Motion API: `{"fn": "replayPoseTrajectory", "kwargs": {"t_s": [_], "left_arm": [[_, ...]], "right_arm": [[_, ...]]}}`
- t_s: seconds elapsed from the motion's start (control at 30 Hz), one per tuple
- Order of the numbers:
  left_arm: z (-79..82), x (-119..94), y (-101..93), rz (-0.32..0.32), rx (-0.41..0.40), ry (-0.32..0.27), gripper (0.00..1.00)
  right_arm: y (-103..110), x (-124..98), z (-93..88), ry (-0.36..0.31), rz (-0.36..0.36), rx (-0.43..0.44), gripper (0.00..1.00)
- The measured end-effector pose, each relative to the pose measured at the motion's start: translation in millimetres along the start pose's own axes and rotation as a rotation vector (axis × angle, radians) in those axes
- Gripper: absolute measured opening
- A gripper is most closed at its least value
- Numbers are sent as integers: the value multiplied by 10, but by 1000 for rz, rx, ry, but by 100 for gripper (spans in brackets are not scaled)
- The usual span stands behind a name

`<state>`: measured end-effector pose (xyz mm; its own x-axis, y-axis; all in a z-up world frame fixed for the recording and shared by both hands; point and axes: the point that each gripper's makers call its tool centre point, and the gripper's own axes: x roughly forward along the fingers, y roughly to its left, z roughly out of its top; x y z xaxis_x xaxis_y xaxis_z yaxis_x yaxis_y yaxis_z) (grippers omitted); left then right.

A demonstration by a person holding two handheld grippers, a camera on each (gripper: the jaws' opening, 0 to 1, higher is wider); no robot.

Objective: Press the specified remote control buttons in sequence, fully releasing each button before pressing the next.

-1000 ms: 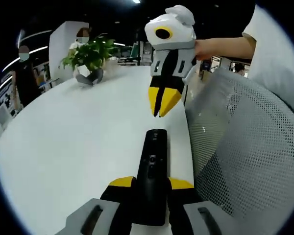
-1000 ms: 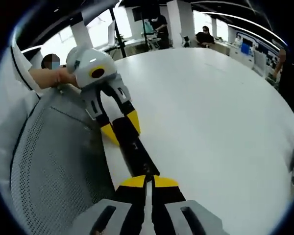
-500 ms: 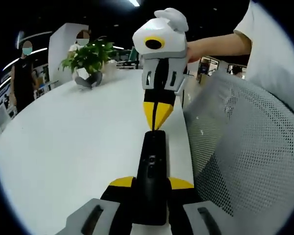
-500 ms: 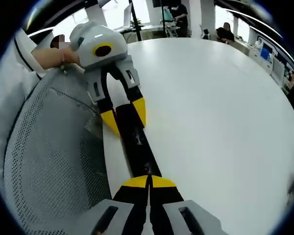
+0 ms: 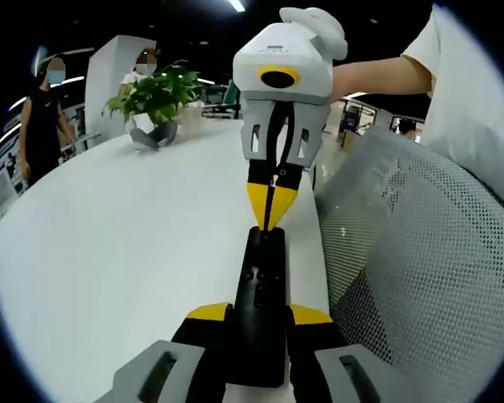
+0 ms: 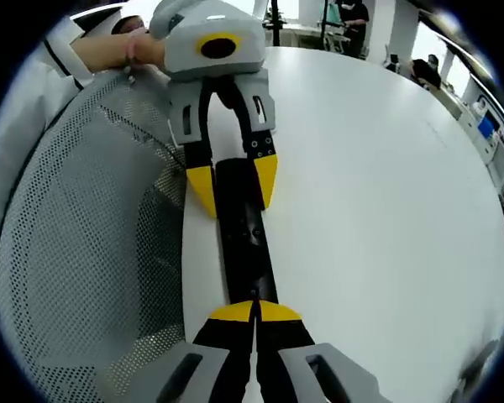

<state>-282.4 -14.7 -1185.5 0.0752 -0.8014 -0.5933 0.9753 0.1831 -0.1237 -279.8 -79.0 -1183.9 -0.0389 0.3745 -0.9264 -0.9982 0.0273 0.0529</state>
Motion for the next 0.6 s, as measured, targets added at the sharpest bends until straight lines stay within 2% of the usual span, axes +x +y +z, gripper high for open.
{"fn": "replayPoseTrajectory", "kwargs": {"t_s": [0.07,0.17,0.23,0.3,0.5,0.6], "left_arm": [[-10,0,-1,-5,20,3,24],[-26,4,2,-9,48,9,24],[-34,10,-5,-8,68,12,24],[-35,10,-13,-9,91,14,24],[-64,12,-38,-14,159,15,24],[-67,8,-31,-20,161,11,24]], "right_arm": [[2,-4,-7,-8,-18,8,0],[-14,-14,0,-74,-56,63,0],[-15,-29,-7,-113,-40,89,0],[-20,-46,-4,-120,-19,108,0],[-1,-79,90,-144,-16,83,0],[58,-40,88,-127,5,52,0]]}}
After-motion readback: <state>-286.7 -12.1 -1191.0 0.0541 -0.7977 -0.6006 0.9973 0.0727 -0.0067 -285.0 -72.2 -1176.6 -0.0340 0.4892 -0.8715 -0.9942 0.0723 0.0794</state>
